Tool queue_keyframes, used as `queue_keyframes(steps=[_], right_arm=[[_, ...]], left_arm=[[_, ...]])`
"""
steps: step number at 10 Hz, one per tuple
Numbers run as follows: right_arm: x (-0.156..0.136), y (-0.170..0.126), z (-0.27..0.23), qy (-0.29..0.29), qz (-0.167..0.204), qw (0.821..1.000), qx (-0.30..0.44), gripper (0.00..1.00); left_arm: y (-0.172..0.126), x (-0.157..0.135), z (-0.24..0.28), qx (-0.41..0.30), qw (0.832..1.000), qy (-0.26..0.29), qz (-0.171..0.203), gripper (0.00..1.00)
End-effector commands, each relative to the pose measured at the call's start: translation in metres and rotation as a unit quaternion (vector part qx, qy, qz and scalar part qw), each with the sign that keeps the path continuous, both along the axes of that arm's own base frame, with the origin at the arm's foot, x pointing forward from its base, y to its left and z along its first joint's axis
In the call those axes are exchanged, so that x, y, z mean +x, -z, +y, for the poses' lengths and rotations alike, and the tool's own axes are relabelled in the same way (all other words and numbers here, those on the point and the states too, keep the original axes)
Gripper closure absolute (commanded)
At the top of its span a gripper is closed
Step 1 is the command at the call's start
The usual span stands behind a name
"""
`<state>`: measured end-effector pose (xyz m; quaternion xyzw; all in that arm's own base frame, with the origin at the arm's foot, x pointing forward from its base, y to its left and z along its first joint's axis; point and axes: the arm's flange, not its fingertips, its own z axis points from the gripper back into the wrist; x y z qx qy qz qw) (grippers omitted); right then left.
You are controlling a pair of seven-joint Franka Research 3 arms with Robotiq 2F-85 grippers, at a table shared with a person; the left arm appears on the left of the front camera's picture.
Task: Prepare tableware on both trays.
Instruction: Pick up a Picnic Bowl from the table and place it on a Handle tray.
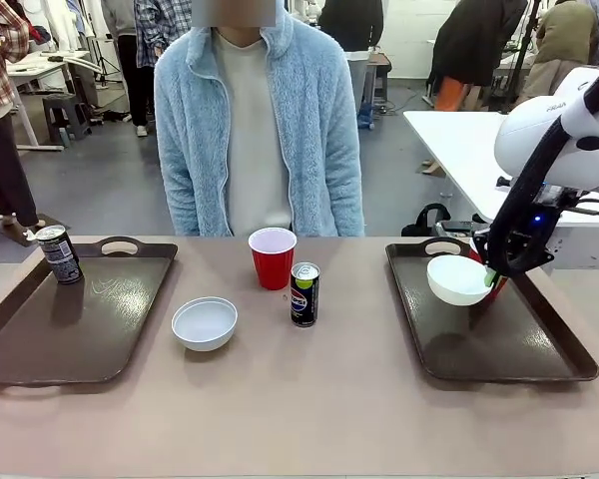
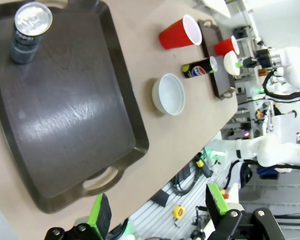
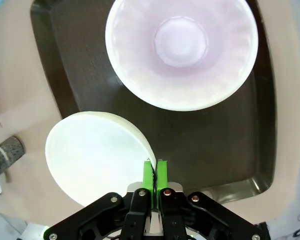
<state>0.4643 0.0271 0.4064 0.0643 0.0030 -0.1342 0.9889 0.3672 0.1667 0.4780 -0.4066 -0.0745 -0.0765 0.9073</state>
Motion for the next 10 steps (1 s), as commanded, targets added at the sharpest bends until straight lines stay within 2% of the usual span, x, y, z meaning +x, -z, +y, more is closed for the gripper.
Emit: queue_keyframes(steps=[1,4,5,6,7,8,10], right_arm=[[0.000,0.022,0.006,-0.010,0.020,1.000,-0.015,0.97],[0.004,0.047,0.007,-0.012,0.038,0.998,-0.053,0.97],[0.004,0.050,0.009,-0.019,0.049,0.997,-0.058,0.89],[0.003,0.050,0.010,-0.019,0.051,0.997,-0.061,0.37],[0.004,0.049,0.011,-0.019,0.049,0.997,-0.063,0.30],[0.002,0.047,0.012,-0.022,0.047,0.997,-0.064,0.00],[-0.009,0.033,0.012,-0.021,0.041,0.996,-0.073,0.00]], left_arm=[[-0.001,-0.001,0.001,-0.003,1.000,0.000,-0.003,0.00],[-0.001,-0.001,0.001,-0.003,1.000,0.000,-0.003,0.00],[-0.001,-0.001,0.001,-0.003,1.000,0.000,-0.003,0.00],[-0.001,-0.001,0.001,-0.003,1.000,0.000,-0.003,0.00],[-0.001,-0.001,0.001,-0.003,1.000,0.000,-0.003,0.00],[-0.001,-0.001,0.001,-0.003,1.000,0.000,-0.003,0.00],[-0.001,-0.001,0.001,-0.003,1.000,0.000,-0.003,0.00]])
